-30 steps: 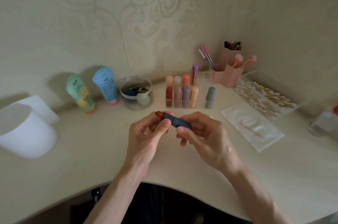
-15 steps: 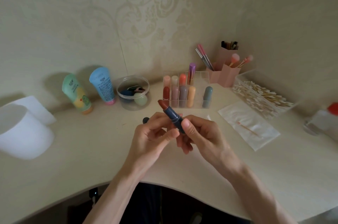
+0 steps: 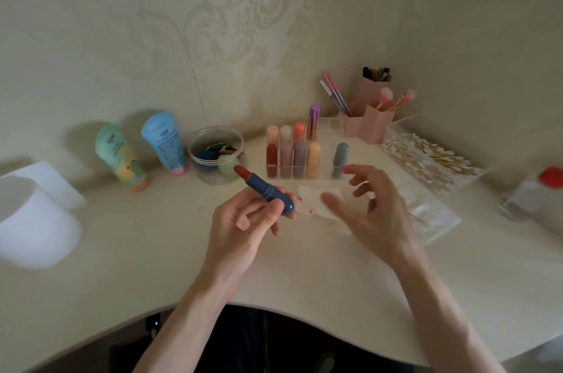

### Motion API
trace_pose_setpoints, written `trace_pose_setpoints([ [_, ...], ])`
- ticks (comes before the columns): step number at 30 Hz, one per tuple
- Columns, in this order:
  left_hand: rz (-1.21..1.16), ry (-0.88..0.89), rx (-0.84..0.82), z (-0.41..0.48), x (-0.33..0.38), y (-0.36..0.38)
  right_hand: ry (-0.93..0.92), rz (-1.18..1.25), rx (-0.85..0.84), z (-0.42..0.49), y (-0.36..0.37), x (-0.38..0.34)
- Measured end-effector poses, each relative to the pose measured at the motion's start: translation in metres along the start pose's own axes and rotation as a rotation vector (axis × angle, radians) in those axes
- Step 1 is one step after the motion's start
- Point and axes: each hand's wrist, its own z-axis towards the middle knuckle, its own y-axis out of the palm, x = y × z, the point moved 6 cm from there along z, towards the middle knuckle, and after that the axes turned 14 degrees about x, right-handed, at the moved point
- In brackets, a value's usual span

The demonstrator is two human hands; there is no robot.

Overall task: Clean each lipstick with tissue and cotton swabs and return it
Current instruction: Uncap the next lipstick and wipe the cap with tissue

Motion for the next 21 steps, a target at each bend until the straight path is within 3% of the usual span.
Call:
trace_pose_setpoints([
  [4,-0.006,-0.015,-0.001,0.0,0.0,0.001,-0.128,-0.123,-0.2,-0.01,0.017,-0.001],
  [12,0.03,-0.047,-0.092,-0.001,-0.007,0.006,-0.11,-0.008,-0.113,-0.011,0.013,-0.005],
  [18,0.029,-0.054,-0.081,0.0,-0.009,0.004,-0.444,-0.078,-0.03,-0.014,0.015,-0.02],
  [21,0.025,-0.05,-0.085,0.0,-0.008,0.005,-0.332,0.034,-0.031,-0.013,0.011,-0.024],
])
